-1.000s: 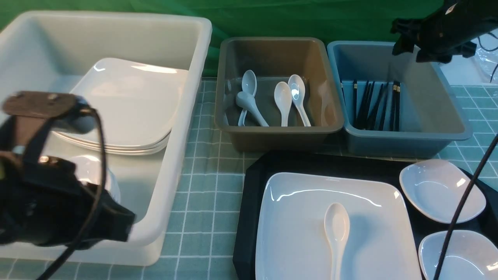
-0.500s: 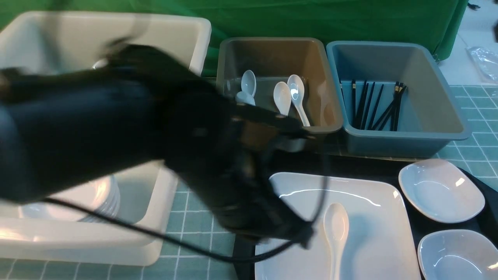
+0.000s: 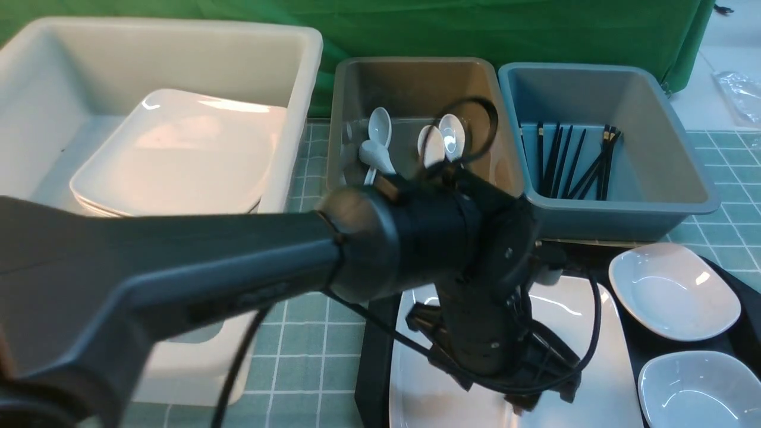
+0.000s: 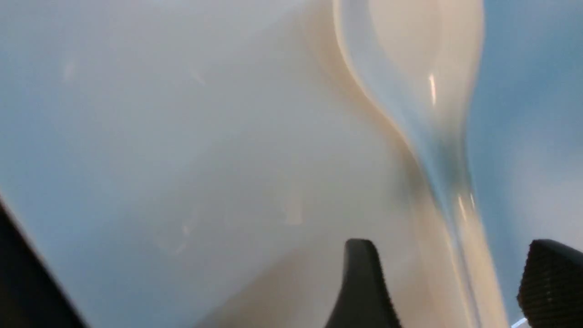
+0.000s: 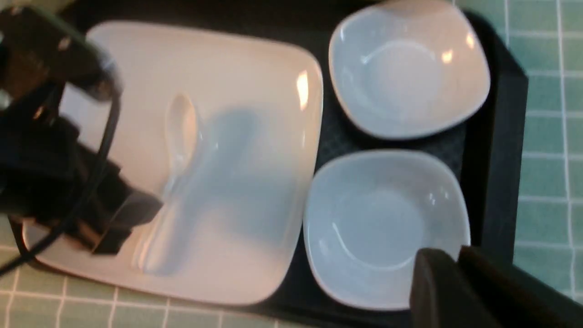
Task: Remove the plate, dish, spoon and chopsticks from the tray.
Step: Use the left arm to grab a soup spoon from the plate
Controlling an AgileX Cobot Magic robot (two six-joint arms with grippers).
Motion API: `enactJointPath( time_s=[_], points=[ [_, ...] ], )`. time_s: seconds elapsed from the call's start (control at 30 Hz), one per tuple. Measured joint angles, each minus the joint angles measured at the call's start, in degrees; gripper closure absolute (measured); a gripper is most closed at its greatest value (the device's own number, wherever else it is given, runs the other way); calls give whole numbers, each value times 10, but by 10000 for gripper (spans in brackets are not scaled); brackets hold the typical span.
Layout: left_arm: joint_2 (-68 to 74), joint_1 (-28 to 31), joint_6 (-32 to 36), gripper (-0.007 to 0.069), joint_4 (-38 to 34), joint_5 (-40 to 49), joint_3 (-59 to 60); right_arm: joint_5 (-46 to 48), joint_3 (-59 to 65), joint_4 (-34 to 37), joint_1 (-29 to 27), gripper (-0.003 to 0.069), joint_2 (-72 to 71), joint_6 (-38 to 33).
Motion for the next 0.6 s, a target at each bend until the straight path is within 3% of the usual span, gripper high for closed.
enactJointPath(
  time_s=[0.07, 0.23, 0.33, 0.37, 0.47, 0.5, 0.6],
  points=[
    [17, 0, 20, 109, -36, -16, 0, -1, 31, 0, 0, 539, -27, 0],
    [33, 0, 33, 123, -58, -29, -2, -11, 46, -1, 0, 526, -42, 0],
    [40, 0, 40, 246, -58, -34, -6, -25, 50, -1, 0, 519, -42, 0],
    [40, 0, 40, 256, -58, -34, -6, -27, 50, -1, 0, 519, -42, 0],
    [41, 0, 40, 491, -36, -26, -7, -34, 50, -1, 0, 518, -42, 0],
    [40, 0, 40, 531, -27, -22, -8, -36, 50, -1, 0, 518, -42, 0],
    [32, 0, 39, 533, 11, 1, -11, -40, 50, -1, 0, 518, -42, 0]
  ],
)
